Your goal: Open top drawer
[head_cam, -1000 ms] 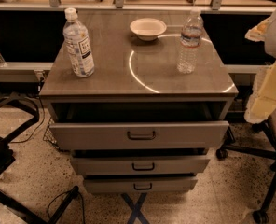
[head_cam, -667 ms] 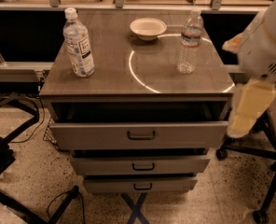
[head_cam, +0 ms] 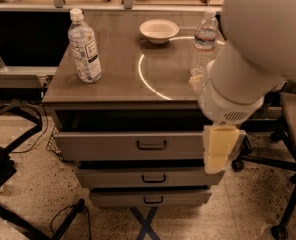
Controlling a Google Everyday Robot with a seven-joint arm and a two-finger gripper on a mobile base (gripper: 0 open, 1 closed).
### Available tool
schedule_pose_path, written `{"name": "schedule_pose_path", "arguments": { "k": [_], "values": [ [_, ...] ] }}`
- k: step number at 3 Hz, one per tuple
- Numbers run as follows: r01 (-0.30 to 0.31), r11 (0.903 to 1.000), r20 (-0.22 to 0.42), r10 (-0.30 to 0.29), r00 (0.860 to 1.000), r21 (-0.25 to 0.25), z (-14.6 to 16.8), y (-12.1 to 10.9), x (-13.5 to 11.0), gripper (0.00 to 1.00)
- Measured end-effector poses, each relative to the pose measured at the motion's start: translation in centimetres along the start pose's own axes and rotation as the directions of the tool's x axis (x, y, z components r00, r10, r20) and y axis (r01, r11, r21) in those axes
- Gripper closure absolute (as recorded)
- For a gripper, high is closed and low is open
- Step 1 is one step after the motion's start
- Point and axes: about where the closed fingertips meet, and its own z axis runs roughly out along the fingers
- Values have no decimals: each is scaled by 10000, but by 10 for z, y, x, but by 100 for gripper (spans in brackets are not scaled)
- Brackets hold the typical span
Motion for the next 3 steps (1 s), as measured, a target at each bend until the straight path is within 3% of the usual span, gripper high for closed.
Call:
{"name": "schedule_pose_path", "arguments": {
  "k": [1,2,3],
  "values": [
    [704,9959,-509,-733,9960,-567,50,13,-27,0],
    [824,9914,-910,-918,9916,-1018,76,20,-32,0],
    [804,9915,-943,-901,9915,-1021,77,20,-32,0]
  ]
}}
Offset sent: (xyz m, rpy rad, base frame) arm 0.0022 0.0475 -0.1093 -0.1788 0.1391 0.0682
